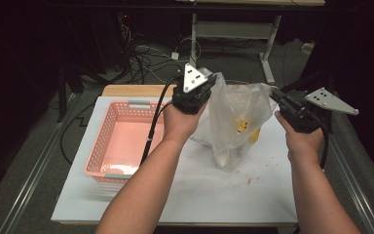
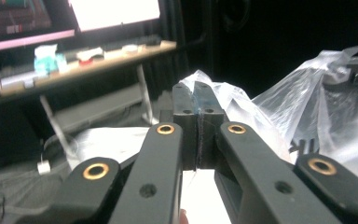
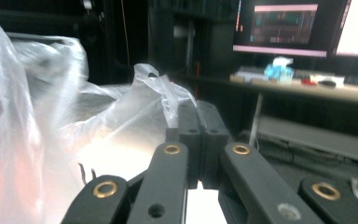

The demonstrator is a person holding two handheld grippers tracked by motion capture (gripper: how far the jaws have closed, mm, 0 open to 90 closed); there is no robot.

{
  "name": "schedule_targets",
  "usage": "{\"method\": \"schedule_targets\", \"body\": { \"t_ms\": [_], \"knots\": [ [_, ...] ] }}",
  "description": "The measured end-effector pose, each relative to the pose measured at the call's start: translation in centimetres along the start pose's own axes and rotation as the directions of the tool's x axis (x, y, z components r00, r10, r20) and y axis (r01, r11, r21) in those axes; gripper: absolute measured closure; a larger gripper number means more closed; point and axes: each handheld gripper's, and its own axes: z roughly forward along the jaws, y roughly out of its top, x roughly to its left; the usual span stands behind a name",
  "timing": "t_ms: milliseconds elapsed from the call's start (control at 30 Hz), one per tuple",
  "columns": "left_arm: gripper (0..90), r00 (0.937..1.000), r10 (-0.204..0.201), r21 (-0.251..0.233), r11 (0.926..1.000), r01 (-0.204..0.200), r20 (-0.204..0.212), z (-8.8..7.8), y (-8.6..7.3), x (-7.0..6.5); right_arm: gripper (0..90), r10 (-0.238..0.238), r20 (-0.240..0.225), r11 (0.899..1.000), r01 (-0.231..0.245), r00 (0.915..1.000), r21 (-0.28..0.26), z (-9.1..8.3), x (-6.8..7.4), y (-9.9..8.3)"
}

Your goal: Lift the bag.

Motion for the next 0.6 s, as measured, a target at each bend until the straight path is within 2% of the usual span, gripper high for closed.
{"method": "schedule_targets", "body": {
  "t_ms": [167, 267, 333, 400, 500, 567, 600],
  "knots": [
    [76.3, 1.0000, 0.003, 0.034, 0.9994, -0.003, 0.006, -1.4, -2.2, 0.0, 90.0, 0.010, 0.002, 0.999, -0.010, 1.0000, 0.046, 0.6, -0.4, -1.8],
    [62.7, 0.9981, -0.048, 0.035, 0.9983, 0.046, 0.040, -2.9, -2.7, 0.3, 90.0, 0.013, -0.010, 0.999, -0.012, 0.9999, 0.046, 0.3, -0.4, -2.1],
    [53.6, 0.9976, -0.052, 0.035, 0.9981, 0.051, 0.045, -4.2, -2.9, 0.2, 87.9, 0.013, -0.018, 0.999, -0.013, 0.9997, 0.042, 0.0, -0.3, -2.0],
    [49.0, 0.9973, -0.051, 0.028, 0.9984, 0.050, 0.053, -5.5, -3.2, 0.4, 85.0, 0.015, -0.035, 0.999, -0.014, 0.9993, 0.035, -0.6, -0.2, -1.8],
    [40.5, 0.9942, -0.080, 0.031, 0.9965, 0.078, 0.072, -7.8, -3.9, 0.6, 78.6, 0.010, -0.055, 1.000, -0.009, 0.9985, 0.017, -2.0, 0.0, -1.5],
    [37.5, 0.9893, -0.089, 0.009, 0.9960, 0.089, 0.116, -9.6, -4.6, 0.8, 75.8, 0.016, -0.062, 1.000, -0.017, 0.9980, -0.007, -3.1, 0.3, -1.4],
    [35.5, 0.9881, -0.093, 0.007, 0.9956, 0.093, 0.122, -10.3, -4.8, 0.8, 74.0, 0.014, -0.065, 1.000, -0.015, 0.9978, -0.015, -3.6, 0.5, -1.4]
  ]
}}
